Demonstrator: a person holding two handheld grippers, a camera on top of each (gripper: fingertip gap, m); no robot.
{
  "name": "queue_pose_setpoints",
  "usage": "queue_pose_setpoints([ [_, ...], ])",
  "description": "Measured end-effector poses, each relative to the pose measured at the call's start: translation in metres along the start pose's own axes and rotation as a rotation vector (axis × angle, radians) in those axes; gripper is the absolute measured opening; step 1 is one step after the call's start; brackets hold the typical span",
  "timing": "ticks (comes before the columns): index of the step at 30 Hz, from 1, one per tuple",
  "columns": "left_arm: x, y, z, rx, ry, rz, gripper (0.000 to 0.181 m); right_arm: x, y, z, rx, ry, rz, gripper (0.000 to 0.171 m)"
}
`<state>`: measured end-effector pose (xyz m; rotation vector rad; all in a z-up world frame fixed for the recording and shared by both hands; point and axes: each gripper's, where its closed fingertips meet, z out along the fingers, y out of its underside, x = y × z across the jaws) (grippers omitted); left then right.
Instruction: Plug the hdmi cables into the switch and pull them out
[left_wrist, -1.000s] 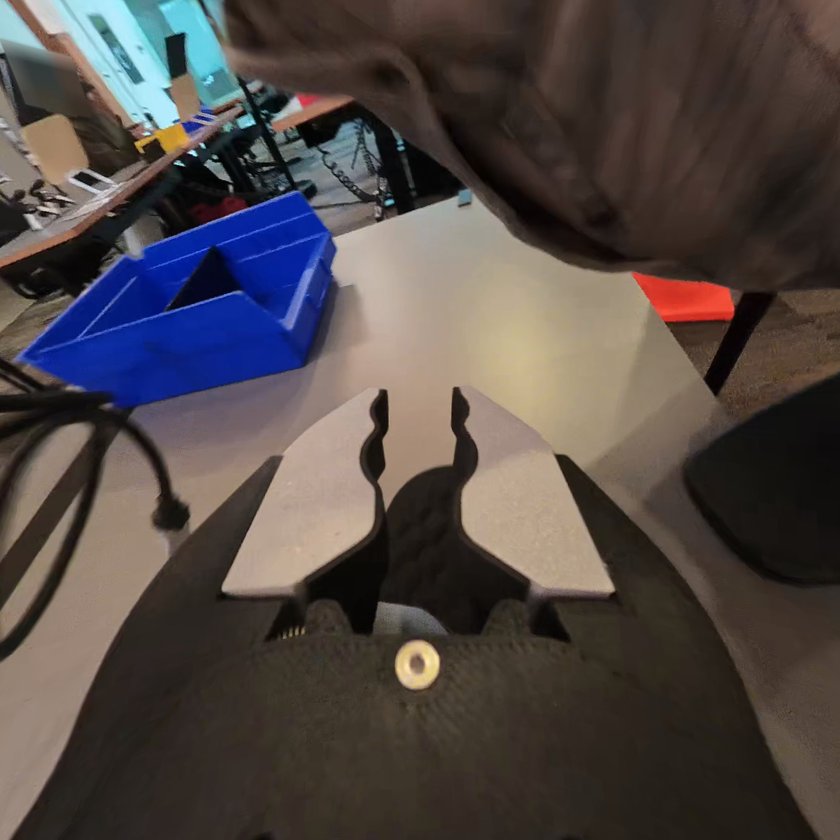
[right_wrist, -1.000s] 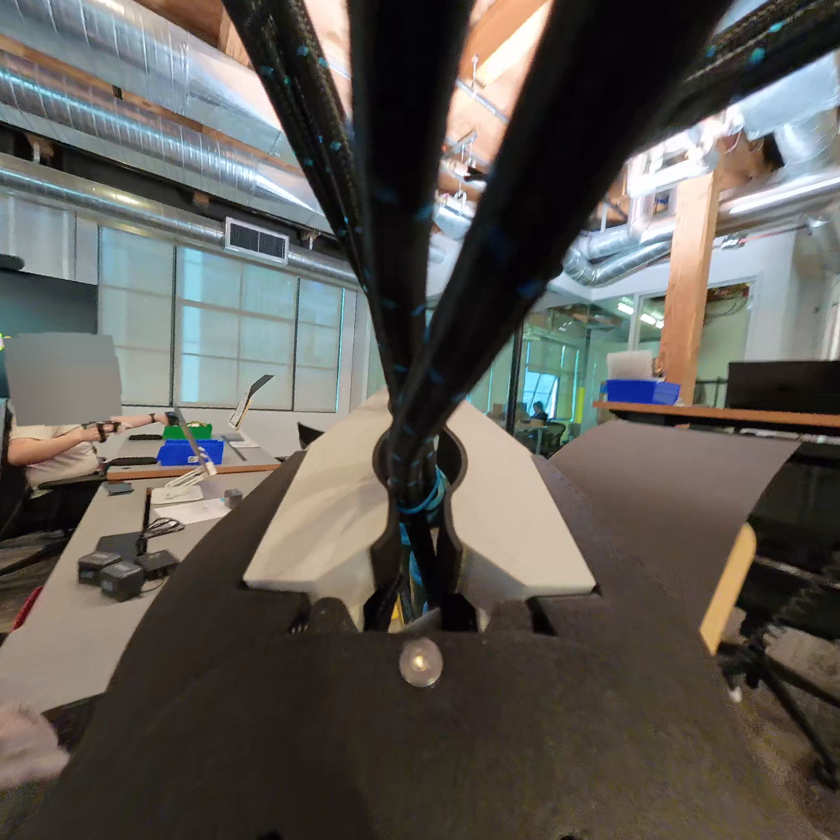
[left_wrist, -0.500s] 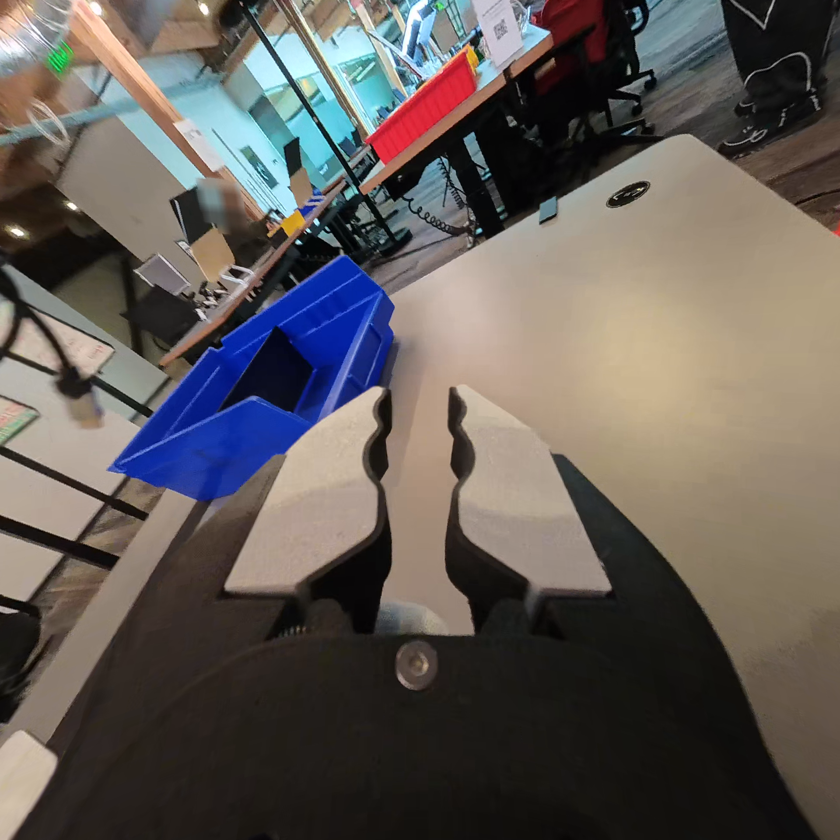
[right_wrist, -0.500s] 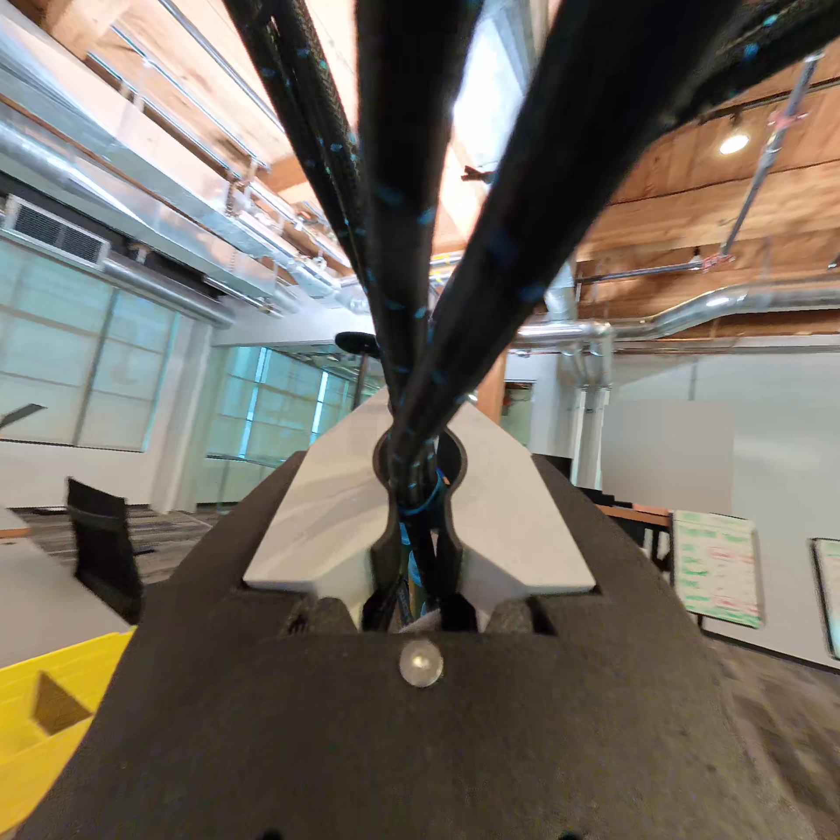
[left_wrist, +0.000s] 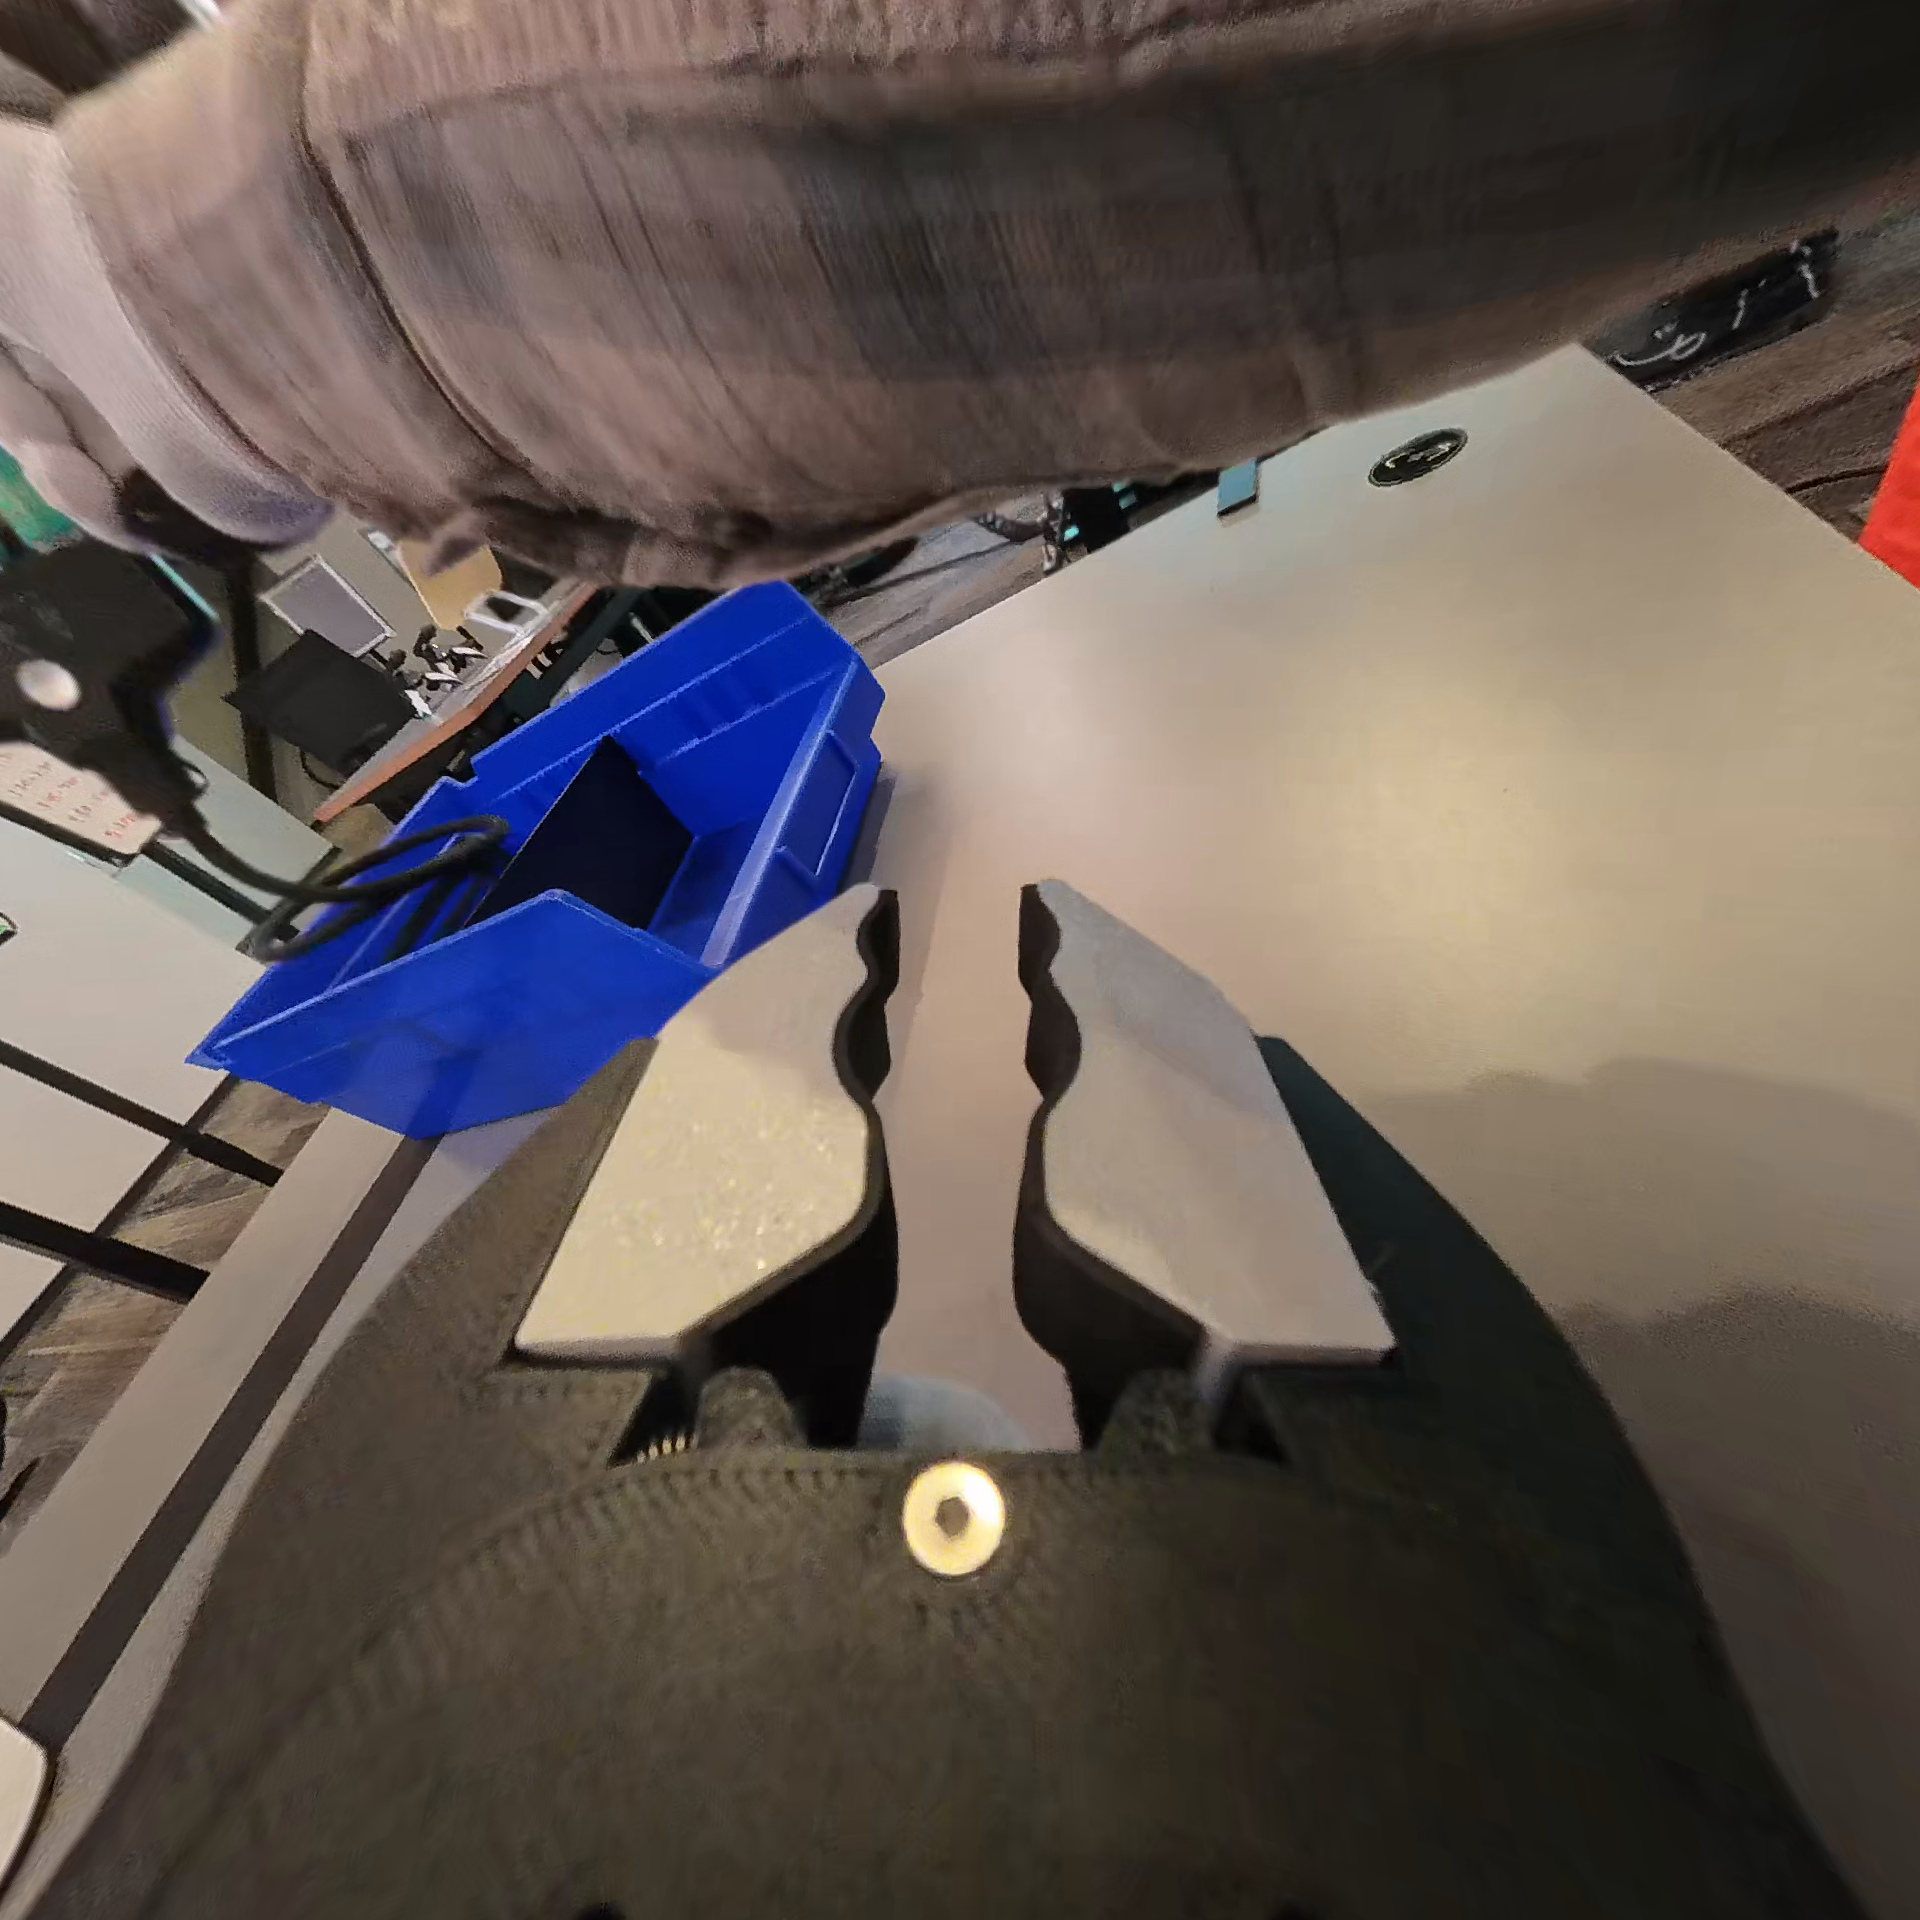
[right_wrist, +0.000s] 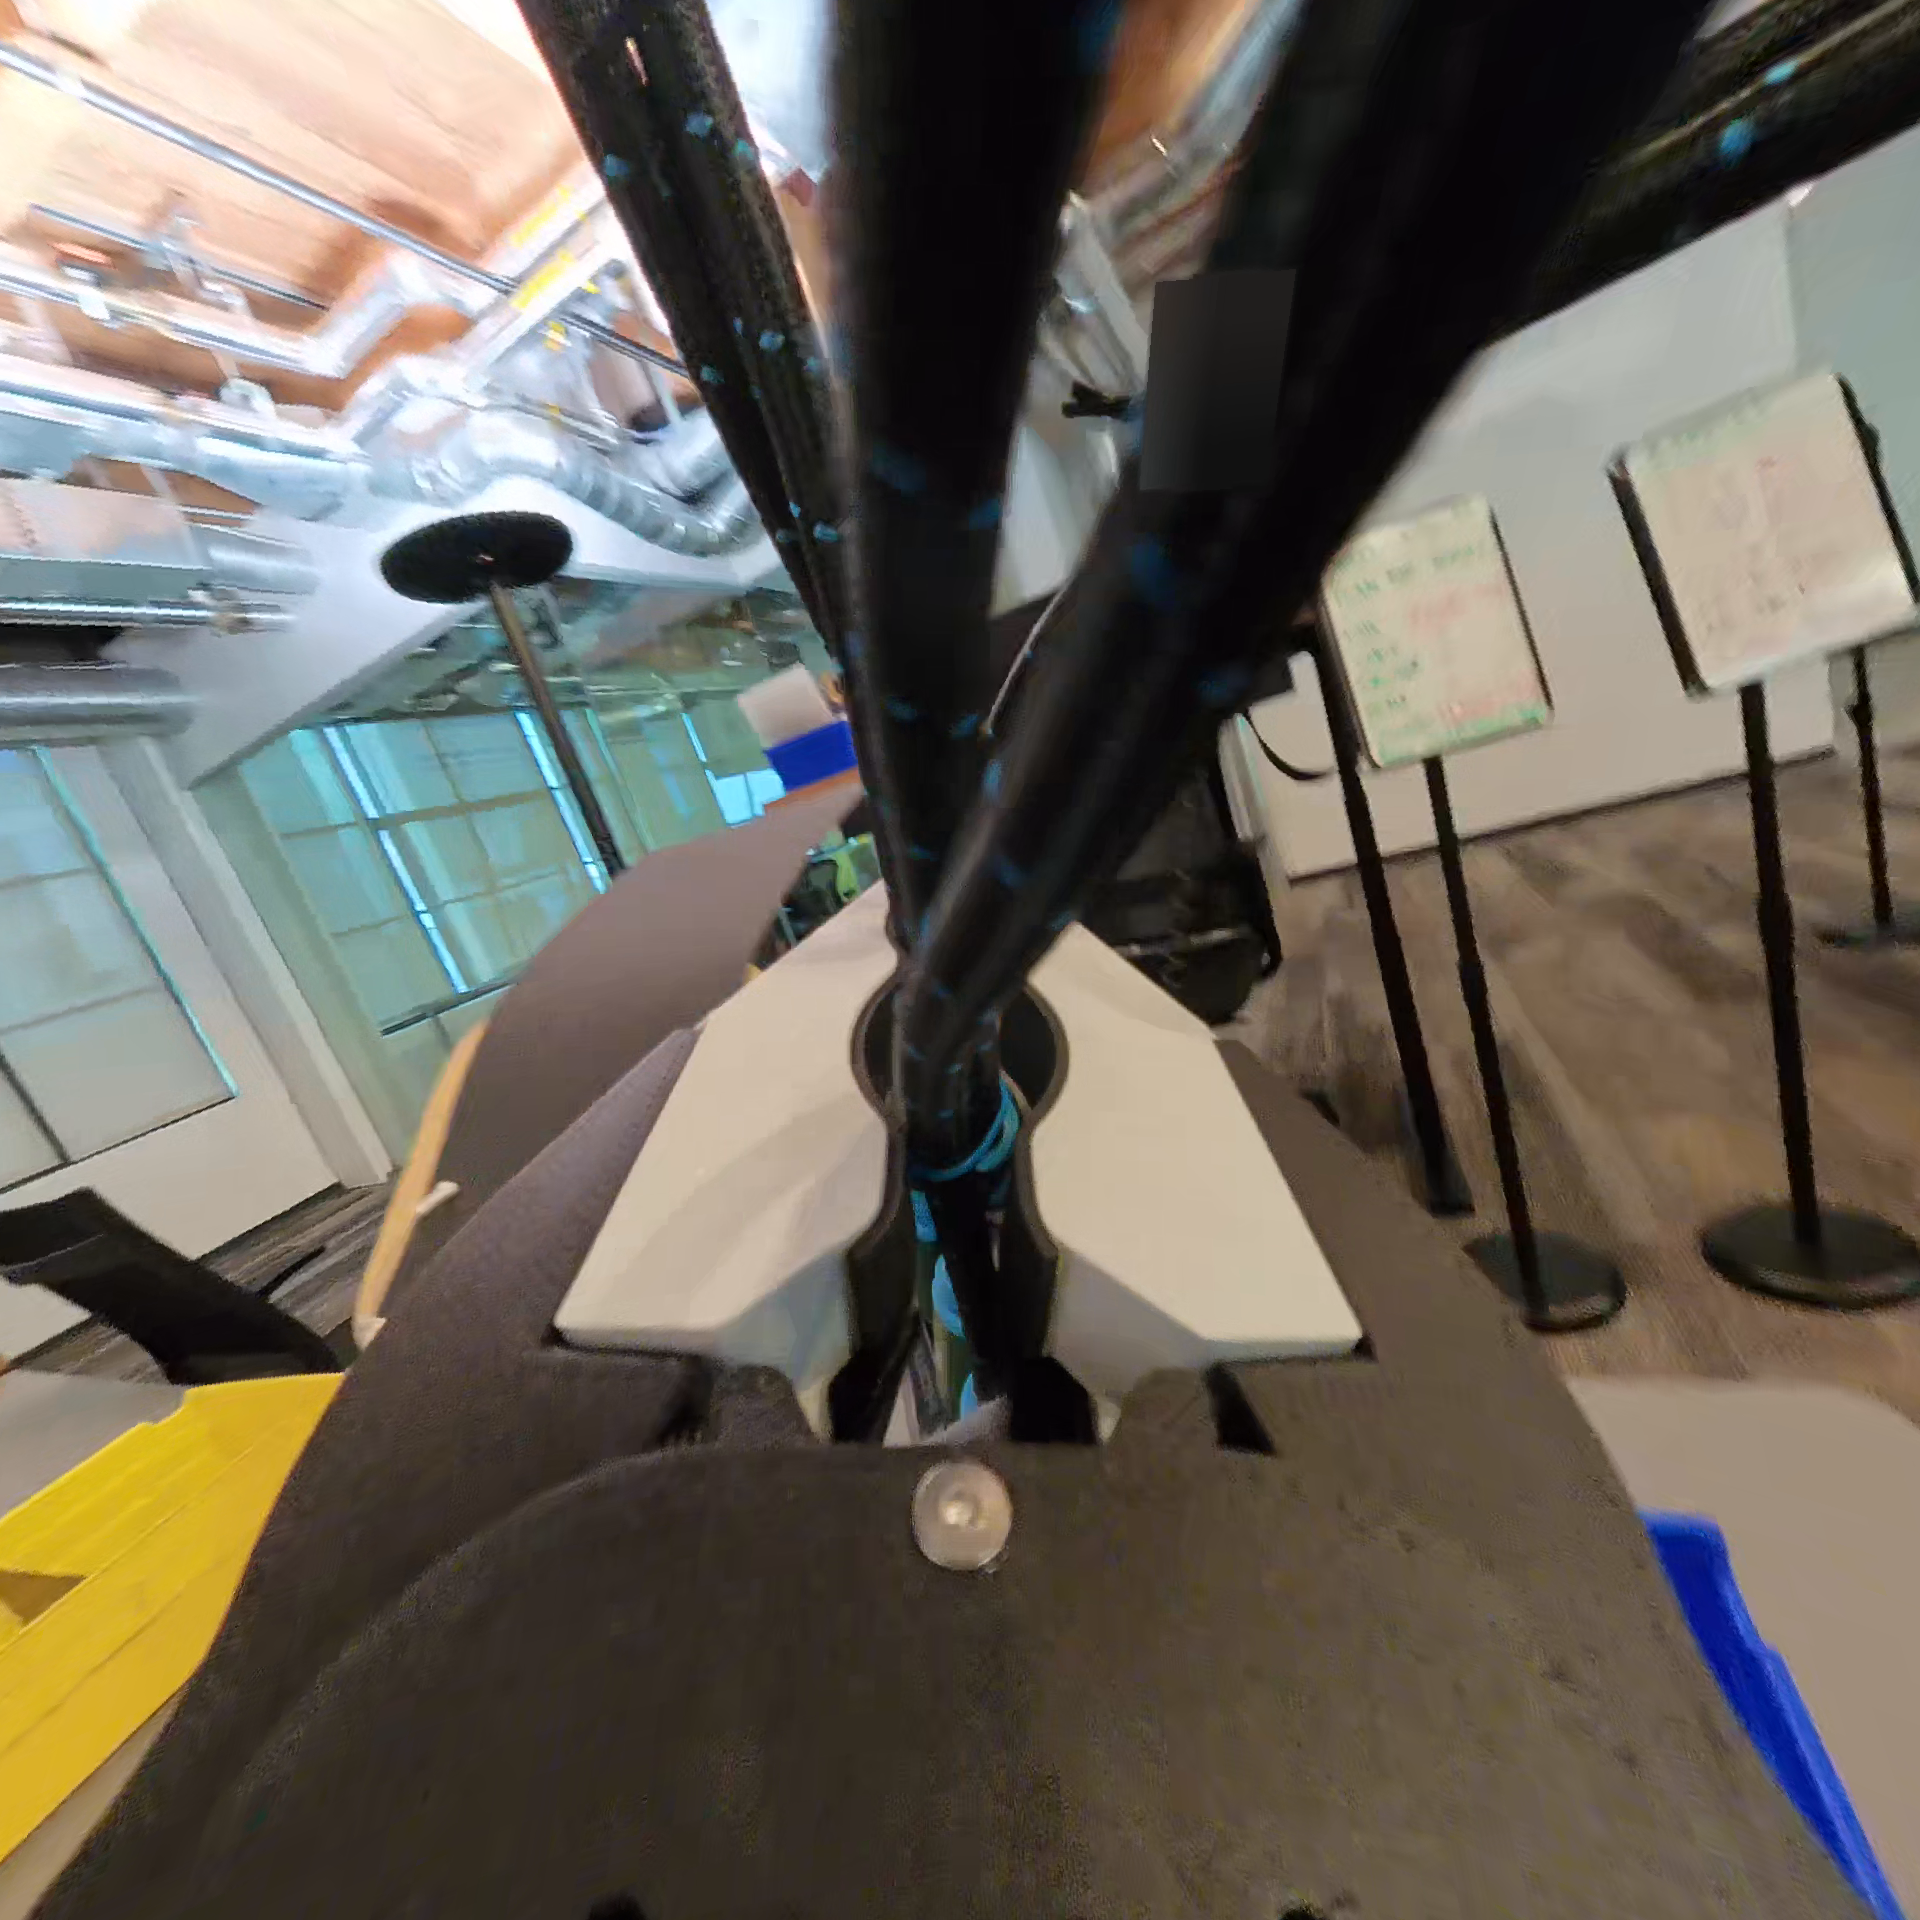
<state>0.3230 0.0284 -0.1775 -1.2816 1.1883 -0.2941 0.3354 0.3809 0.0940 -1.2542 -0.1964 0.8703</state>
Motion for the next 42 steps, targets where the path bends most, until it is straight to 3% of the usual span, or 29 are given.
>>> queue_pose_setpoints([
  [5, 0.0, 0.001, 0.001, -0.004, 0.005, -0.006, 0.021, 0.061, 0.066, 0.01, -0.163, 0.119, 0.039, 0.007],
  [9, 0.001, 0.001, 0.0, 0.001, 0.008, -0.005, 0.021, 0.1, 0.138, 0.006, -0.436, 0.264, -0.047, 0.013],
  [12, 0.0, 0.001, 0.0, 0.002, 0.012, -0.021, 0.021, 0.11, 0.162, -0.001, -0.538, 0.329, -0.112, 0.015],
  [22, -0.003, 0.0, -0.002, 0.015, 0.006, -0.036, 0.021, 0.156, 0.188, -0.055, -0.899, 0.581, -0.328, 0.039],
  [24, -0.003, 0.0, -0.002, 0.014, 0.006, -0.037, 0.021, 0.162, 0.19, -0.075, -1.007, 0.621, -0.413, 0.053],
  [25, -0.003, 0.0, -0.002, 0.015, 0.006, -0.037, 0.021, 0.161, 0.194, -0.085, -1.071, 0.61, -0.427, 0.07],
  [29, -0.004, 0.0, -0.002, 0.019, 0.003, -0.038, 0.021, 0.147, 0.193, -0.111, -1.165, 0.572, -0.475, 0.081],
  [31, -0.004, 0.0, -0.002, 0.018, 0.003, -0.04, 0.021, 0.139, 0.188, -0.12, -1.159, 0.557, -0.5, 0.076],
  [40, -0.007, 0.0, -0.003, 0.025, -0.006, -0.052, 0.021, 0.063, 0.165, -0.157, -1.018, 0.435, -0.52, 0.088],
  [42, -0.007, -0.001, -0.003, 0.03, -0.008, -0.048, 0.021, 0.071, 0.153, -0.175, -0.964, 0.491, -0.571, 0.078],
])
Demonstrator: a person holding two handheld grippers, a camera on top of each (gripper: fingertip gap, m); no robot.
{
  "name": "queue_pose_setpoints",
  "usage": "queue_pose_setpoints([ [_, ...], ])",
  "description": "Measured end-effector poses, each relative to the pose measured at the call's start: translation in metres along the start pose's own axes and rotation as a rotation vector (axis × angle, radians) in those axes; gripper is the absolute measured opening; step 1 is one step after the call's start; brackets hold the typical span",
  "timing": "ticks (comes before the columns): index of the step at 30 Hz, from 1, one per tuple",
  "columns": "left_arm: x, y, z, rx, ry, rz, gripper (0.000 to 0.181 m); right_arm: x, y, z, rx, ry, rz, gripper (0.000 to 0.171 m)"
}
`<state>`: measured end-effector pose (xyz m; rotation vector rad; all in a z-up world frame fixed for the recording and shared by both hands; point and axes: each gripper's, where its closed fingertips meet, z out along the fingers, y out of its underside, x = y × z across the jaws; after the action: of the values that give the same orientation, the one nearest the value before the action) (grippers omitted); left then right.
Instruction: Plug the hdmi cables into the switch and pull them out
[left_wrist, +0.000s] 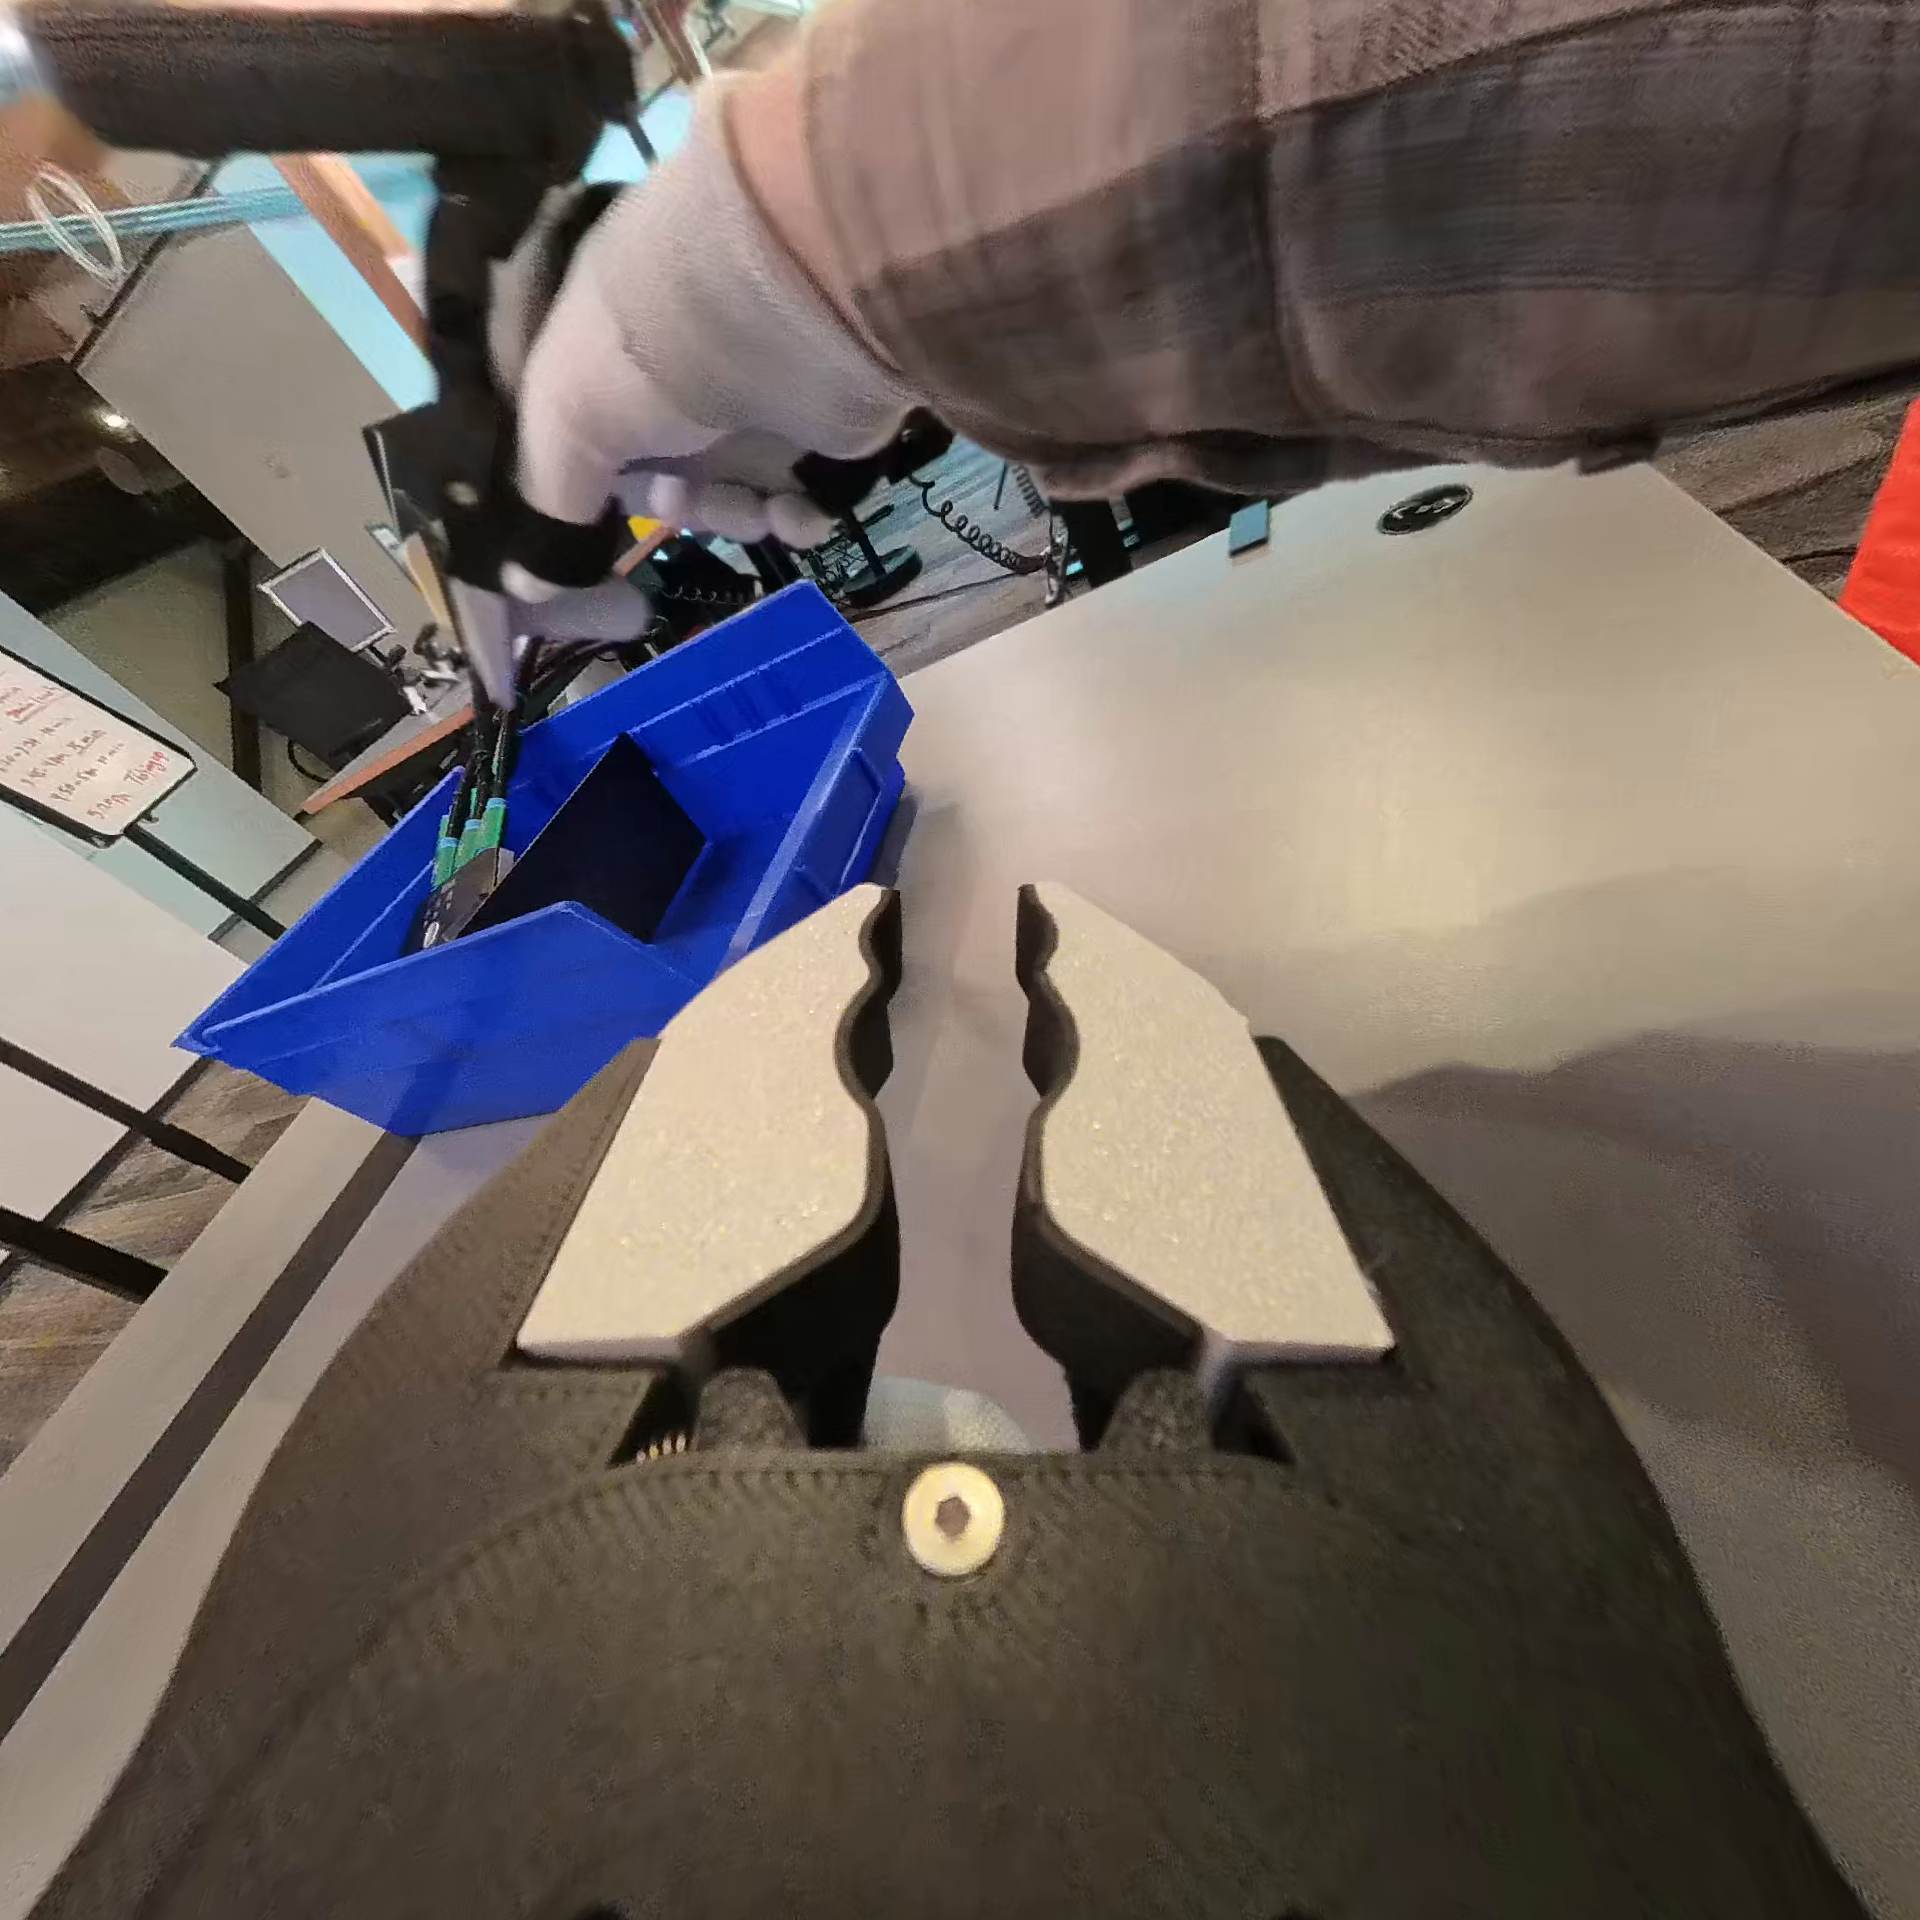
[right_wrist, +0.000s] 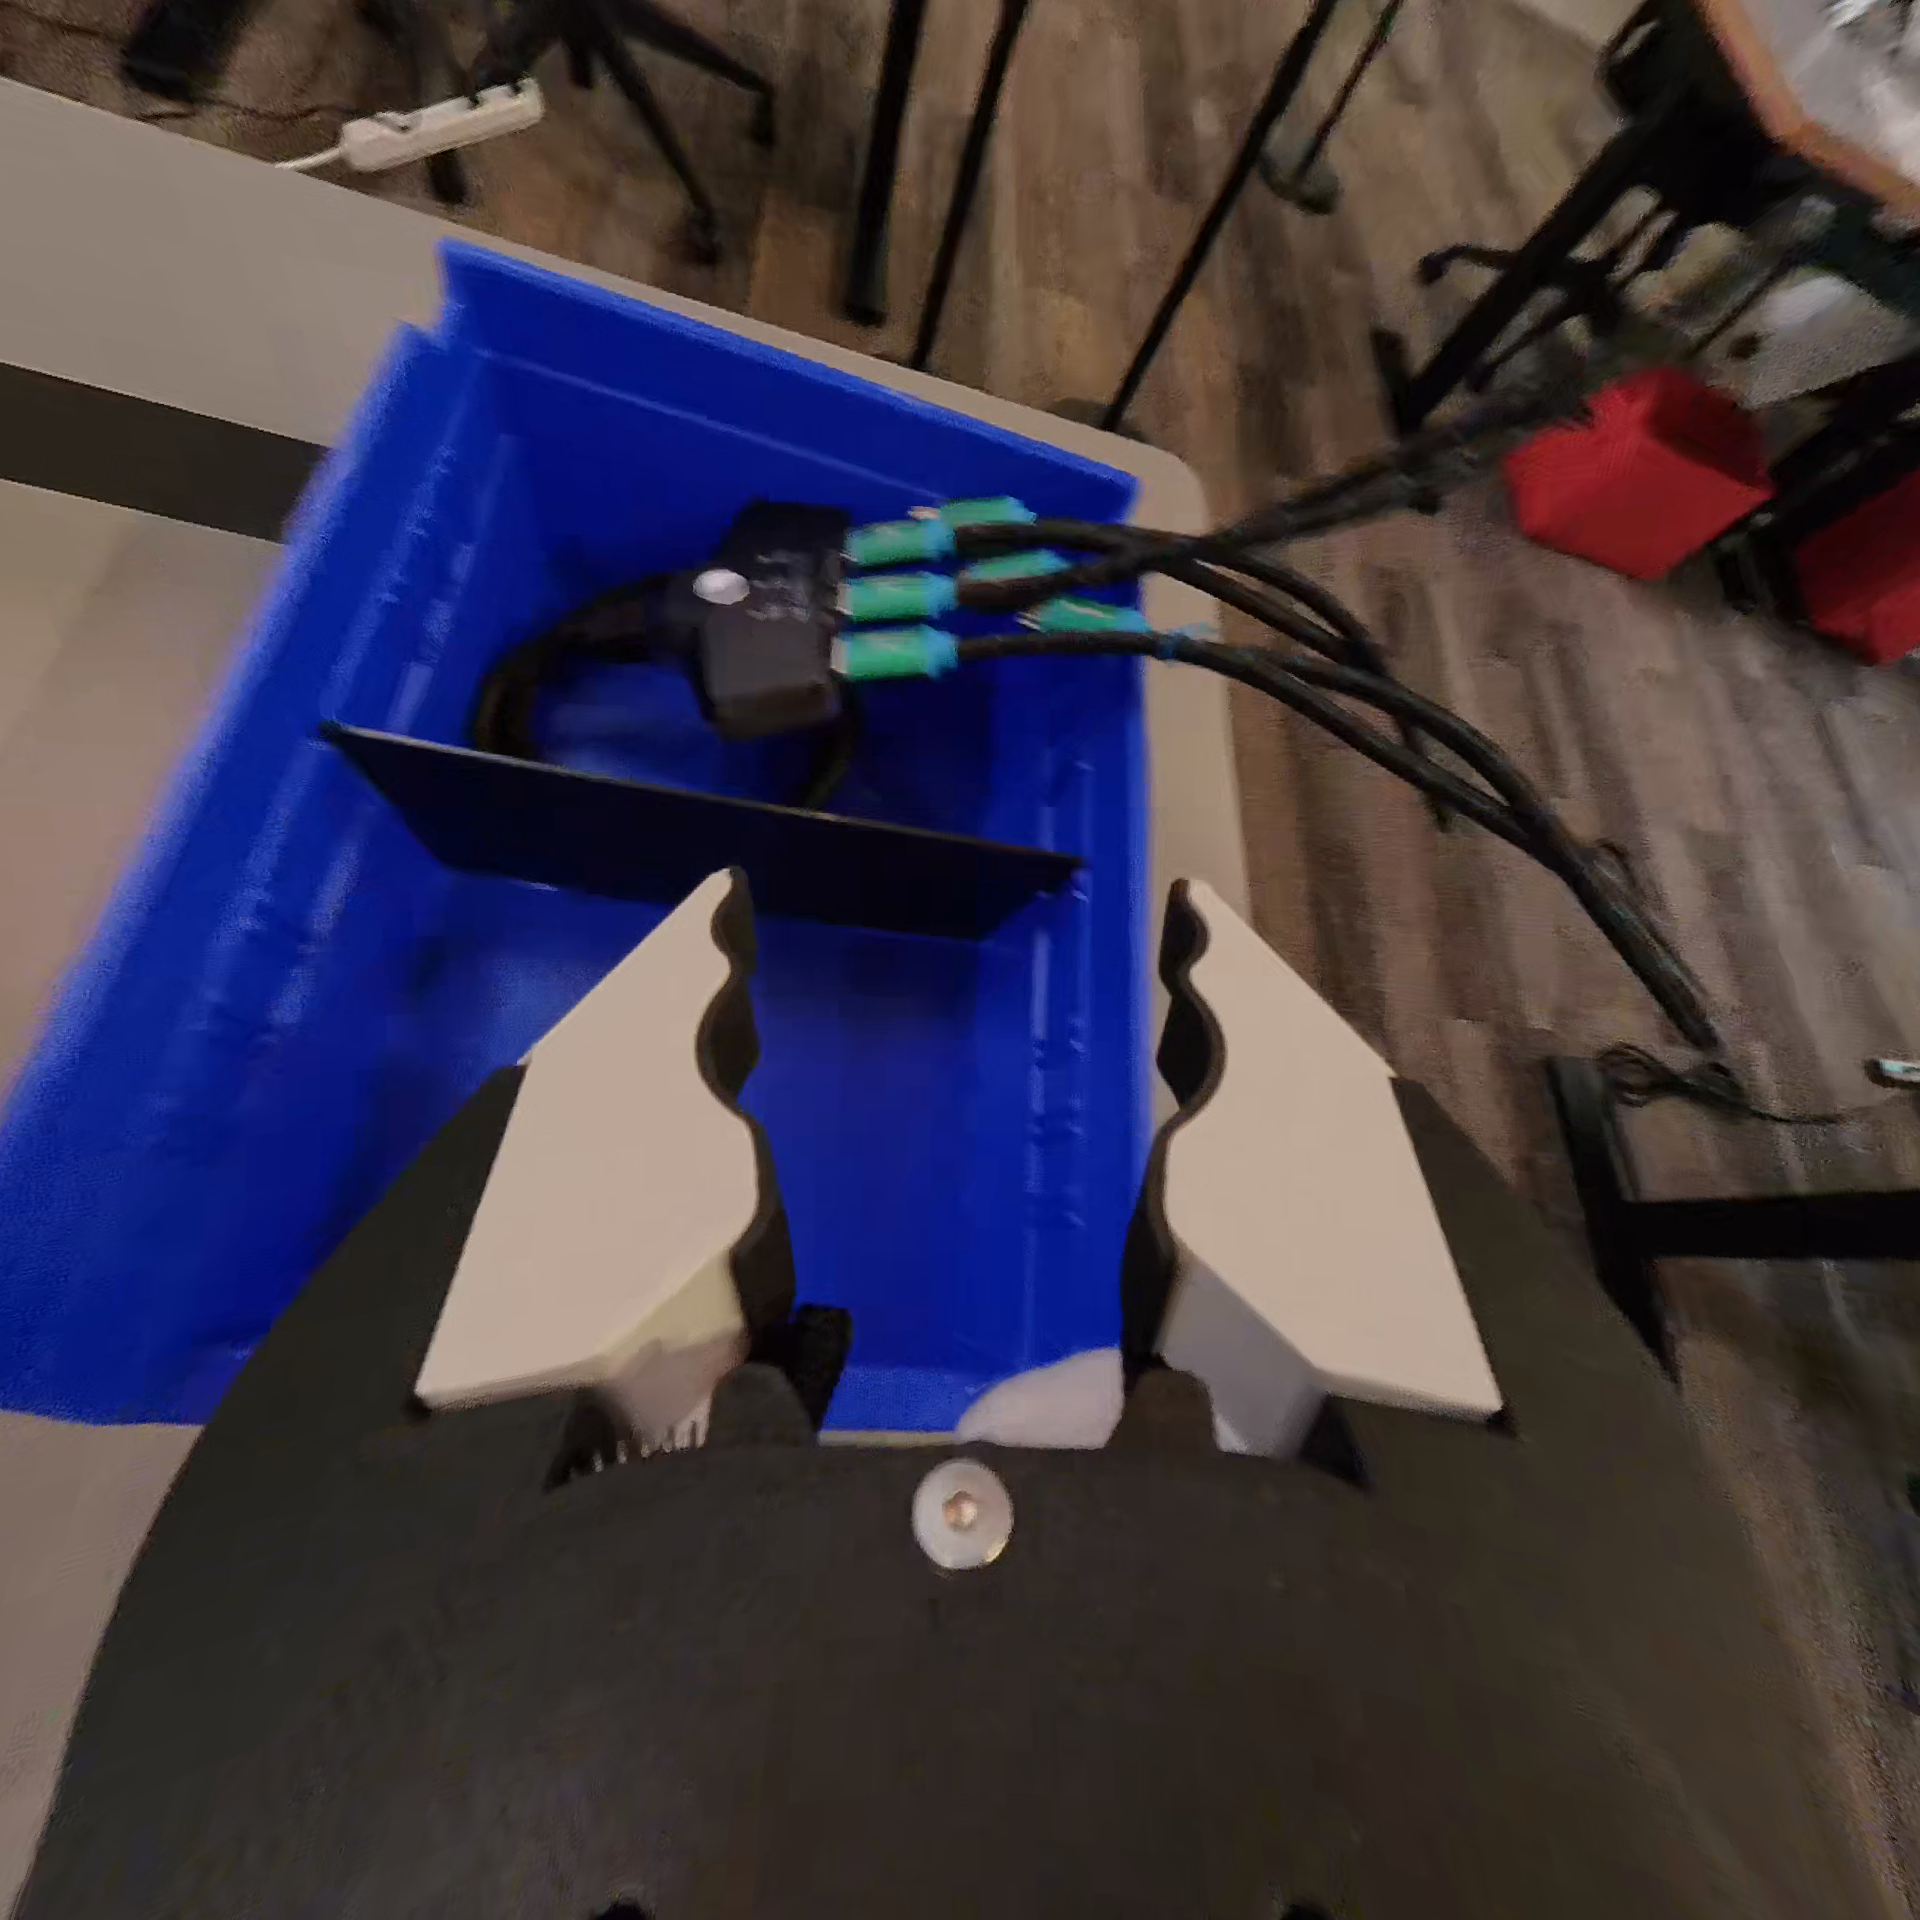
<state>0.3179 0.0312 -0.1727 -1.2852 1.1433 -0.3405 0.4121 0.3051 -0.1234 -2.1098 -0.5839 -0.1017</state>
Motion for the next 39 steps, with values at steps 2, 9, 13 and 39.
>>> queue_pose_setpoints([
  [2, 0.001, 0.0, 0.0, -0.003, 0.0, 0.011, 0.021, 0.024, 0.025, 0.0, -0.016, 0.072, 0.019, 0.079],
  [9, 0.002, 0.001, 0.001, -0.006, 0.0, 0.022, 0.021, 0.026, 0.088, 0.039, -0.099, -0.054, 0.096, 0.065],
  [13, 0.002, 0.001, 0.001, -0.005, 0.004, 0.018, 0.021, 0.032, 0.094, 0.049, -0.112, -0.04, 0.133, 0.014],
  [39, -0.057, -0.019, -0.018, 0.125, -0.114, -0.208, 0.042, -0.036, 0.025, -0.107, 0.211, -0.097, -0.006, 0.083],
])
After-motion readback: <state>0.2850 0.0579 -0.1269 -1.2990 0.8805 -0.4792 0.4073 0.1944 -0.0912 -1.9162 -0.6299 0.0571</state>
